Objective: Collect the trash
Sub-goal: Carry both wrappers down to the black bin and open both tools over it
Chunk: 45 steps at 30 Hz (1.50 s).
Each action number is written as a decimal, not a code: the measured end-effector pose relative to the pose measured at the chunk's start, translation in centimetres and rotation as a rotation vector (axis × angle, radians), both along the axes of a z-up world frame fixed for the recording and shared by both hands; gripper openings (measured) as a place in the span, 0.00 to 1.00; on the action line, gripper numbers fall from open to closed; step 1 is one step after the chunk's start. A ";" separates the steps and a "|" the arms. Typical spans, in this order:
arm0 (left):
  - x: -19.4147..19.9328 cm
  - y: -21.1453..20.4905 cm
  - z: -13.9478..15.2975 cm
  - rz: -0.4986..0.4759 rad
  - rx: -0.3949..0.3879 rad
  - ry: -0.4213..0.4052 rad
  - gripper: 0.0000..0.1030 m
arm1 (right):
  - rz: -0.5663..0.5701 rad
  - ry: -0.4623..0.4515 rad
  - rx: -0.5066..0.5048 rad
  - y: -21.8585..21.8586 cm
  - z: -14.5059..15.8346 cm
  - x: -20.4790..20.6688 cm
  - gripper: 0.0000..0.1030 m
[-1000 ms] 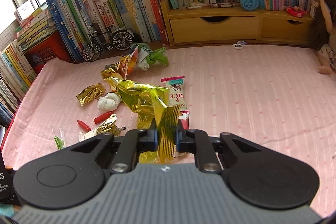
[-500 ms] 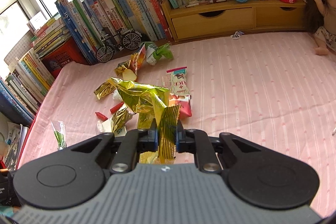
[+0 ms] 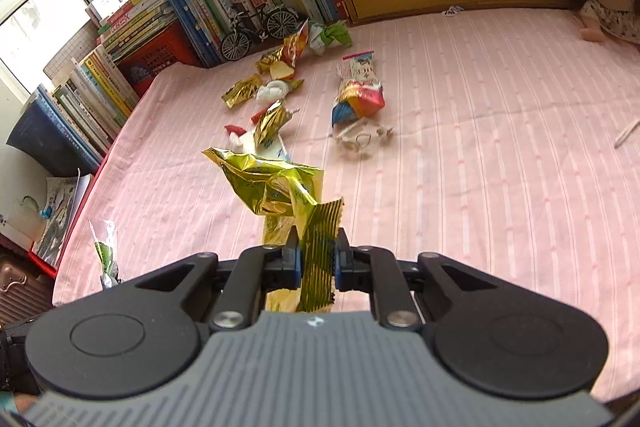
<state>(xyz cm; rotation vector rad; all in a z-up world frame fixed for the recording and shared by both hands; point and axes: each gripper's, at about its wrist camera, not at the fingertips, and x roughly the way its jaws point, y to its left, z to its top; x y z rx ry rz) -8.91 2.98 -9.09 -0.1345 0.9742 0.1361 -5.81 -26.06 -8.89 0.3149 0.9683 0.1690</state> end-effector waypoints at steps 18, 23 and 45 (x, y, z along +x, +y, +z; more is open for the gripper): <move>-14.8 7.1 -4.2 0.000 -0.063 0.187 0.25 | 0.160 0.055 0.029 8.8 -1.9 -12.4 0.18; -15.9 7.4 -7.3 -0.021 -0.062 0.249 0.25 | 0.192 0.107 -0.006 10.5 -4.6 -13.6 0.18; -16.0 7.9 -17.2 -0.141 -0.080 0.380 0.53 | 0.265 0.333 -0.136 16.3 -17.5 -13.0 0.51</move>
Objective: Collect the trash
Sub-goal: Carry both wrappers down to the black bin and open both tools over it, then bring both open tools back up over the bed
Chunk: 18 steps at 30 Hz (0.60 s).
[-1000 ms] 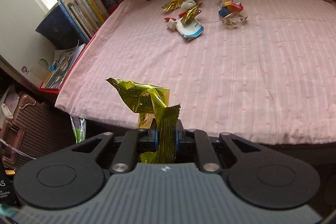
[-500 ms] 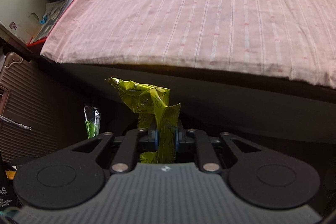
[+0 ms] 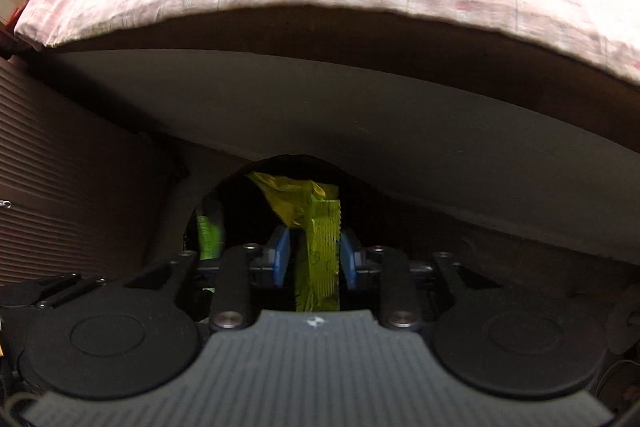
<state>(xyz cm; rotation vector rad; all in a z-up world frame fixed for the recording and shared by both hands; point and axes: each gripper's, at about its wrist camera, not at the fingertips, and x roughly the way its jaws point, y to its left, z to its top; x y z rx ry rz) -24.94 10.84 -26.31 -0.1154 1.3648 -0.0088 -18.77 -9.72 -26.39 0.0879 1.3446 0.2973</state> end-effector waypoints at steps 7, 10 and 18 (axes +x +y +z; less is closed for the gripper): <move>0.4 0.9 1.1 0.018 0.014 -0.013 0.61 | 0.002 0.009 -0.003 0.6 0.3 -0.3 0.55; 0.5 0.7 2.1 0.016 0.017 -0.051 0.66 | 0.009 -0.017 -0.009 0.4 1.5 -0.4 0.55; 1.5 0.8 9.2 0.042 -0.002 -0.211 0.76 | -0.014 -0.168 -0.004 -1.8 9.1 -0.6 0.56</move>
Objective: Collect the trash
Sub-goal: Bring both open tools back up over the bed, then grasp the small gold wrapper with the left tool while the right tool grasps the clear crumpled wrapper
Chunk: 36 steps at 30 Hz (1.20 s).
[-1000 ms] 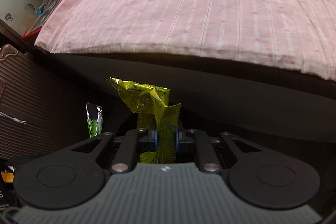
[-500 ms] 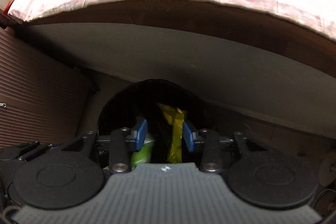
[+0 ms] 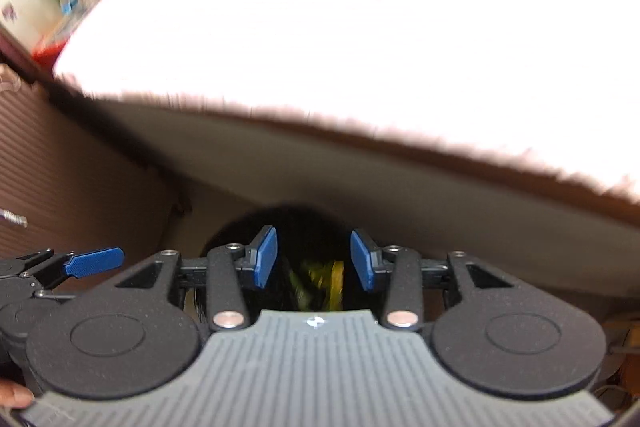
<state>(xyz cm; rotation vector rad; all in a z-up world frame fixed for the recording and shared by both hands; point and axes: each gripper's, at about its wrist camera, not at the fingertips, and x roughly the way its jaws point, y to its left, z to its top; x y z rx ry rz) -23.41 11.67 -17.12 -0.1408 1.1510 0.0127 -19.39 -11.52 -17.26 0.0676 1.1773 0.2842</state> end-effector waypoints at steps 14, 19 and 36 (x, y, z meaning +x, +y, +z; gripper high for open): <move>10.7 -7.3 9.6 -0.014 -0.081 -0.253 0.82 | -0.222 -0.293 0.018 -10.3 10.0 8.8 0.60; 16.3 -10.9 10.2 0.002 -0.087 -0.255 0.82 | -0.241 -0.317 -0.004 -13.7 10.2 13.7 0.62; 35.2 -17.9 6.7 0.023 0.020 -0.227 0.73 | -0.150 -0.212 -0.018 -17.3 4.6 26.6 0.67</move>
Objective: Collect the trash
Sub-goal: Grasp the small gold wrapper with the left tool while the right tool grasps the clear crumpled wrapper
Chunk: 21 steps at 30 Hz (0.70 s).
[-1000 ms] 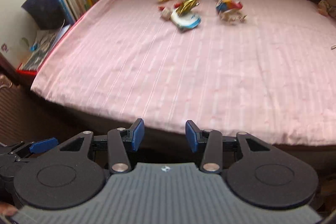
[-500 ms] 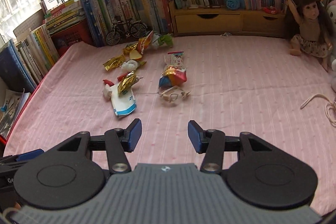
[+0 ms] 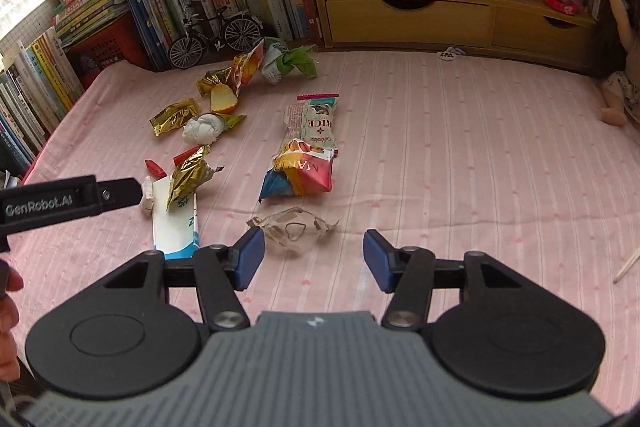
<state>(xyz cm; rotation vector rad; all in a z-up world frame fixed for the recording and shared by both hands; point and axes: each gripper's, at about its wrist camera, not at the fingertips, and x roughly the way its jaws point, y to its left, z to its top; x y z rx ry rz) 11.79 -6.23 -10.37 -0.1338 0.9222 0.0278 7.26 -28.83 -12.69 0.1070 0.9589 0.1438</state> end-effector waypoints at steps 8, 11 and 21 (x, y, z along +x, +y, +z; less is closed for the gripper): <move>4.8 -1.2 -3.3 -0.033 0.043 0.054 0.72 | 0.053 0.050 -0.013 0.7 -2.4 3.1 0.68; 5.7 -1.7 -4.1 -0.060 0.054 0.056 0.72 | 0.062 0.063 -0.010 0.9 -3.0 3.8 0.68; 7.7 -3.5 -6.4 -0.191 0.124 0.083 0.64 | 0.121 0.081 -0.058 2.5 -4.3 4.9 0.68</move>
